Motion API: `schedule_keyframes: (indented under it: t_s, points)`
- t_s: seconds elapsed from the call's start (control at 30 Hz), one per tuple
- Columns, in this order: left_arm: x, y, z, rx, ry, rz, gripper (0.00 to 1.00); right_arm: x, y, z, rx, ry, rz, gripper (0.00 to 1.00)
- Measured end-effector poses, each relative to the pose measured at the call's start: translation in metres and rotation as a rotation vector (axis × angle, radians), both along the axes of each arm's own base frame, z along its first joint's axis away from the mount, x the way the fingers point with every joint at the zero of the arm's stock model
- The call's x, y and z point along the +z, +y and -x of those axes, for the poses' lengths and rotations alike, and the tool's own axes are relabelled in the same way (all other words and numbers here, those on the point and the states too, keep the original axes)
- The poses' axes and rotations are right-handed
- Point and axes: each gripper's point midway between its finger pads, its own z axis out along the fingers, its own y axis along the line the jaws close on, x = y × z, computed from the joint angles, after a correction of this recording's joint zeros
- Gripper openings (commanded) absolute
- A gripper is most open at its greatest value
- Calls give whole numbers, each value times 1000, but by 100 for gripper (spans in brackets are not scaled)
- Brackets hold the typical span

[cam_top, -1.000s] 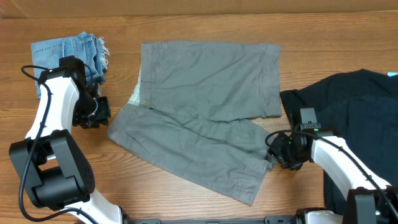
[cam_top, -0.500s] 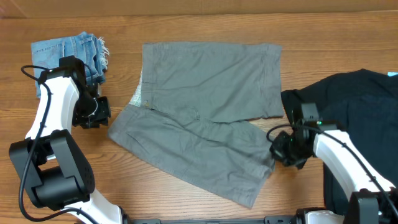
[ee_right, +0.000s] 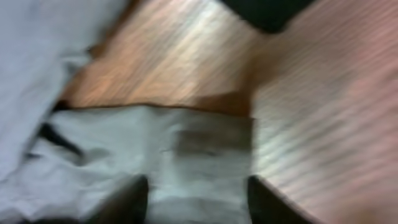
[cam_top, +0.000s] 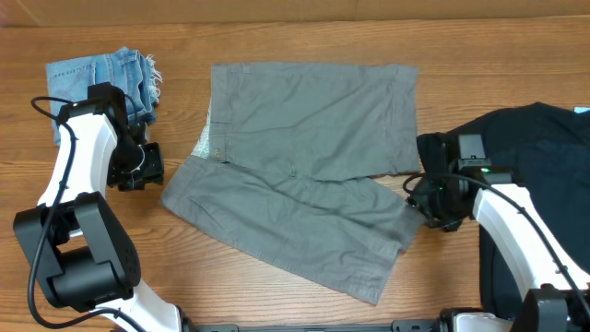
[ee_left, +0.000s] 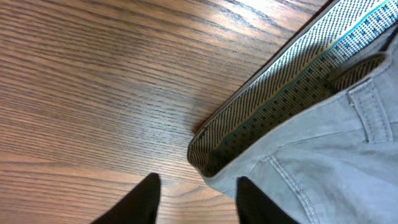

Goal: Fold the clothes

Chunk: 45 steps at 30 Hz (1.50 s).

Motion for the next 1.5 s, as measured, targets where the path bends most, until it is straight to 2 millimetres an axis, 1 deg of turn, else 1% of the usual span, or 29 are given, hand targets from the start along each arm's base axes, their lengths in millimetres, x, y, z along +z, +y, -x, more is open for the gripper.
schedule_keyframes:
  t_s: [0.07, 0.13, 0.2, 0.27, 0.33, 0.4, 0.43, 0.5, 0.53, 0.57, 0.63, 0.67, 0.73, 0.83, 0.87, 0.9, 0.93, 0.97, 1.0, 1.07, 1.17, 1.23, 1.27, 1.33, 1.4, 1.5]
  points:
    - [0, 0, -1, 0, -3, 0, 46, -1, -6, 5, -22, 23, -2, 55]
    - [0, 0, -2, 0, -7, -2, 47, 0, -8, 7, -20, 30, -17, 55]
    - [0, 1, -3, 0, -10, -3, 50, 0, -6, 6, -7, 23, -32, 56]
    - [0, 1, -3, 0, -14, -3, 54, -1, -3, 1, 5, 0, -43, 56]
    - [-1, 1, -6, 0, -27, -2, 55, -7, -2, 0, 13, -18, -52, 53]
    - [-3, 0, -9, 1, -40, 5, 55, -16, -1, -2, 16, -30, -57, 46]
    - [-6, -1, -9, 1, -42, 11, 56, -21, 0, -1, 19, -25, -58, 38]
    - [-15, -5, -5, 2, -39, 25, 55, -30, 0, 1, 13, -6, -62, 12]
    - [-19, -7, -1, 2, -30, 32, 53, -35, 0, 1, 17, 1, -62, 4]
    - [-23, -8, 2, 2, -23, 38, 50, -39, 1, 0, 15, 3, -66, 4]
    - [-32, -10, 6, 3, -17, 44, 46, -42, 1, -7, 15, -18, -68, 4]
    - [-37, -11, 8, 3, -18, 47, 43, -43, 0, -14, 11, -43, -66, 4]
    - [-45, -12, 11, 3, -21, 50, 35, -42, -1, -29, -6, -99, -63, 4]
    - [-55, -14, 13, 4, -33, 54, 31, -34, -7, -56, -41, -209, -57, 4]
    - [-57, -15, 15, 4, -28, 56, 30, -32, -10, -64, -50, -243, -57, 4]
    - [-58, -16, 16, 4, -26, 61, 30, -29, -13, -70, -58, -270, -54, 19]
    - [-59, -16, 16, 4, -26, 64, 32, -27, -16, -73, -62, -281, -50, 43]
    - [-59, -17, 16, 4, -26, 67, 36, -25, -19, -75, -67, -290, -46, 59]
    - [-59, -17, 16, 4, -28, 67, 40, -23, -22, -77, -65, -295, -37, 64]
    - [-59, -17, 15, 4, -30, 68, 43, -17, -27, -79, -49, -288, -21, 66]
    - [-59, -17, 15, 4, -30, 70, 45, -4, -28, -73, -26, -226, -18, 67]
    - [-59, -18, 16, 5, -28, 71, 44, 7, -26, -64, -15, -171, -22, 68]
    - [-59, -18, 16, 5, -27, 72, 41, 13, -26, -60, -10, -151, -24, 68]
    - [-58, -19, 16, 6, -28, 76, 35, 31, -20, -44, 1, -113, -47, 68]
    - [-58, -20, 16, 6, -29, 82, 33, 43, -13, -29, 13, -90, -78, 68]
    - [-58, -21, 15, 6, -31, 89, 27, 63, 4, 7, 49, -27, -129, 67]
